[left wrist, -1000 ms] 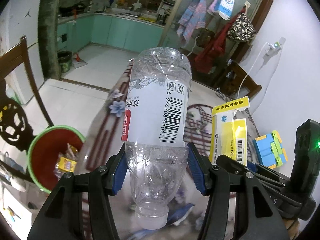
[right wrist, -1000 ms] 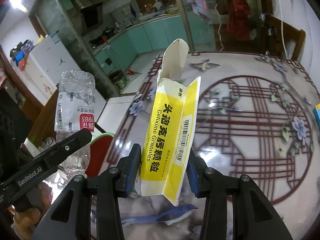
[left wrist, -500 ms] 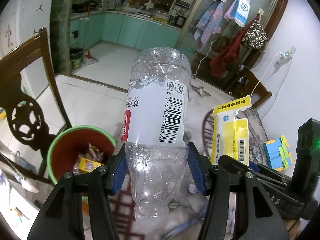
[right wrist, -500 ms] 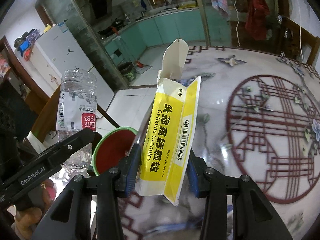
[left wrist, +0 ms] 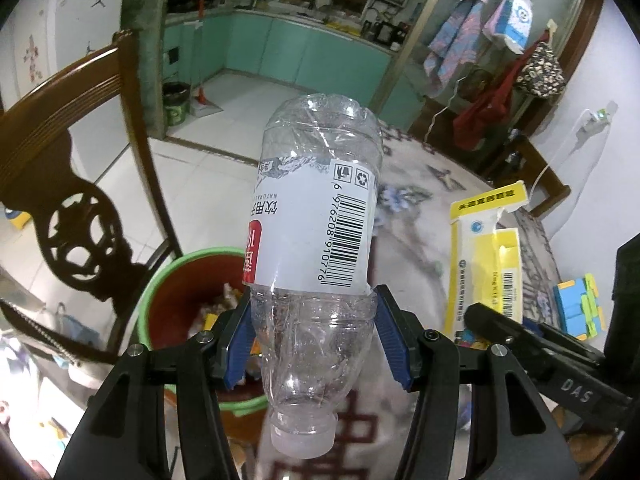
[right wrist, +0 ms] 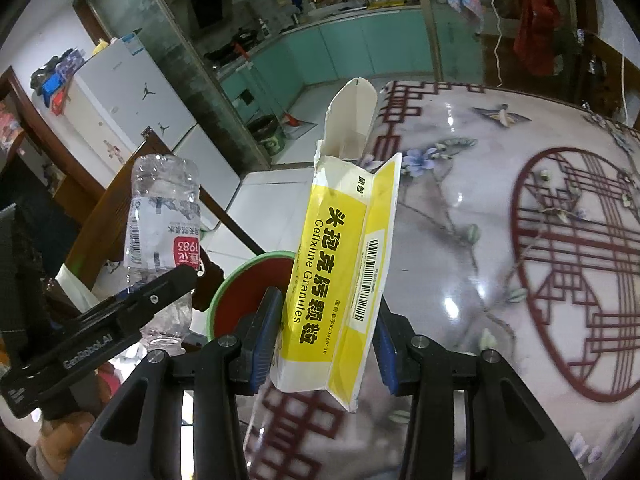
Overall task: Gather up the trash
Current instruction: 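Carry the bottle and box over the bucket and open both grippers to drop them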
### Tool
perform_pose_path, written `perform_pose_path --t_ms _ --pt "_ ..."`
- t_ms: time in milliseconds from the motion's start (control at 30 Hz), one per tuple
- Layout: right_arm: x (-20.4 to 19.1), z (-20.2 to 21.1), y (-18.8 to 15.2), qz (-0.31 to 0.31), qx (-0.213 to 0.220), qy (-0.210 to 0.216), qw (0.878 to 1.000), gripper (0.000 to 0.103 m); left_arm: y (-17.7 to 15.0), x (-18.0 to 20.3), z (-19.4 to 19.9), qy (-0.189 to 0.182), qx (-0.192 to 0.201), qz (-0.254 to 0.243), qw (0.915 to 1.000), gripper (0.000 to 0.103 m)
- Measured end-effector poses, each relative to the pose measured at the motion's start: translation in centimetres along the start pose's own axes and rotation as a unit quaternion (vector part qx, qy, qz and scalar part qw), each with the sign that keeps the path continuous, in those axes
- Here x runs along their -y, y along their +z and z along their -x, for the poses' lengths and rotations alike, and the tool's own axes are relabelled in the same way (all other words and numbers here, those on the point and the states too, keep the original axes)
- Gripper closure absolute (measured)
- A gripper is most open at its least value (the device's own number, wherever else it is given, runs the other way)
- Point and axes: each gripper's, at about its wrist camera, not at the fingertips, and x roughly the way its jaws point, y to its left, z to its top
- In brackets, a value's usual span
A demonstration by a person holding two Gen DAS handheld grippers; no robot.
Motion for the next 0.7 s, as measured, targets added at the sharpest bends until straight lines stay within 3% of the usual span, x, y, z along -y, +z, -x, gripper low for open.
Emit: perform_pose_path --t_ms 333,700 --pt "-3.9 -4.8 0.5 0.016 -0.035 0.022 0.999 0.061 -0.4 -5.0 -2.9 0.036 -0.04 0.012 0.9985 0.048" --pt "-6.9 -12.3 0.4 0.024 -0.104 0.057 0.993 0.061 -1.6 -9.9 -7.5 0.062 -0.113 0.039 0.9909 0.048"
